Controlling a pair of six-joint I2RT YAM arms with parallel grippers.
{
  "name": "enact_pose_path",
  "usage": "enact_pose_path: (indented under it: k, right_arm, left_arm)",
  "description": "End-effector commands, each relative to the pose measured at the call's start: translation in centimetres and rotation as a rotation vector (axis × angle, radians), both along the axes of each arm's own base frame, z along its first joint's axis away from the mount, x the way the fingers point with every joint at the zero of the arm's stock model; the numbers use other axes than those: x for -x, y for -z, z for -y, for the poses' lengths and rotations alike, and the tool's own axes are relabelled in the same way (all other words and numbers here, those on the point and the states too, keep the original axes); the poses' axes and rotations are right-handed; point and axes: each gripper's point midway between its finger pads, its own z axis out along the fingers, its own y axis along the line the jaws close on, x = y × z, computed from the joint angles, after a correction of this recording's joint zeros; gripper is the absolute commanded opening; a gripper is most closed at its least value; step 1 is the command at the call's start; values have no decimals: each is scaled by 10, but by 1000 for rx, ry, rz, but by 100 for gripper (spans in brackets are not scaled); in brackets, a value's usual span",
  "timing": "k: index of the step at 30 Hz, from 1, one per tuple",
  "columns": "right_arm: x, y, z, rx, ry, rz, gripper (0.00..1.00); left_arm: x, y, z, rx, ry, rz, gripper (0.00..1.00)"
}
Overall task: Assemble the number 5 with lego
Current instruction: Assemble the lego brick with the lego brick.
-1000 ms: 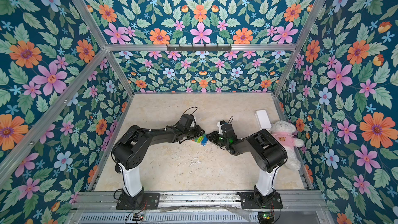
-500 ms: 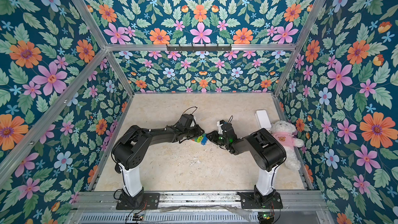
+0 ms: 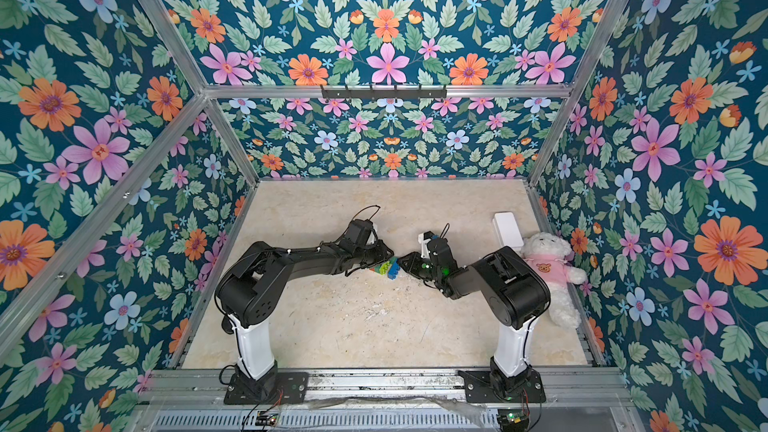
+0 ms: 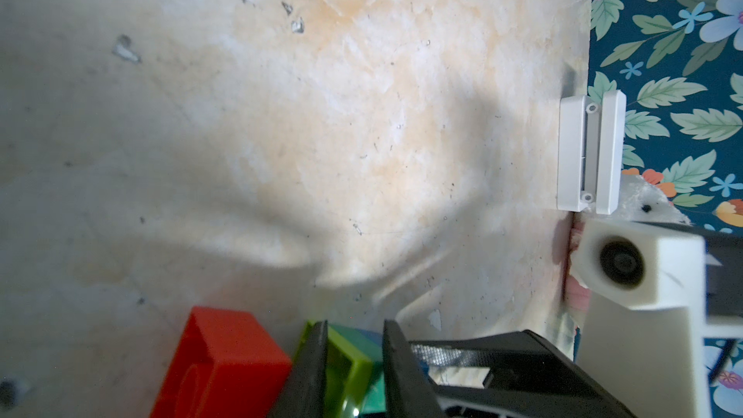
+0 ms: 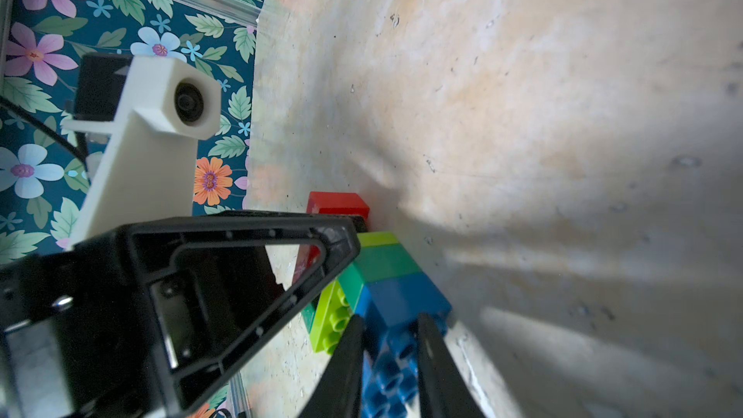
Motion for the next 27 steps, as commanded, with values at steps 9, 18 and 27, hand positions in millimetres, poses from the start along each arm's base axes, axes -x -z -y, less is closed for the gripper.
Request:
enact_pose_path:
  k: [9,18,27]
  right_arm:
    - [9,9,11,58,25,-47,38]
    - [12,3,19,99,37,-37,44]
    - [13,-2,17,103,28,-30,45]
  left_arm:
    - [-2,-11,-17,-11,-13,-12,42]
    - [-9,-28,-25,-5,-25,22,46]
    - [-5,-42,-39,-12,-33,59,47]
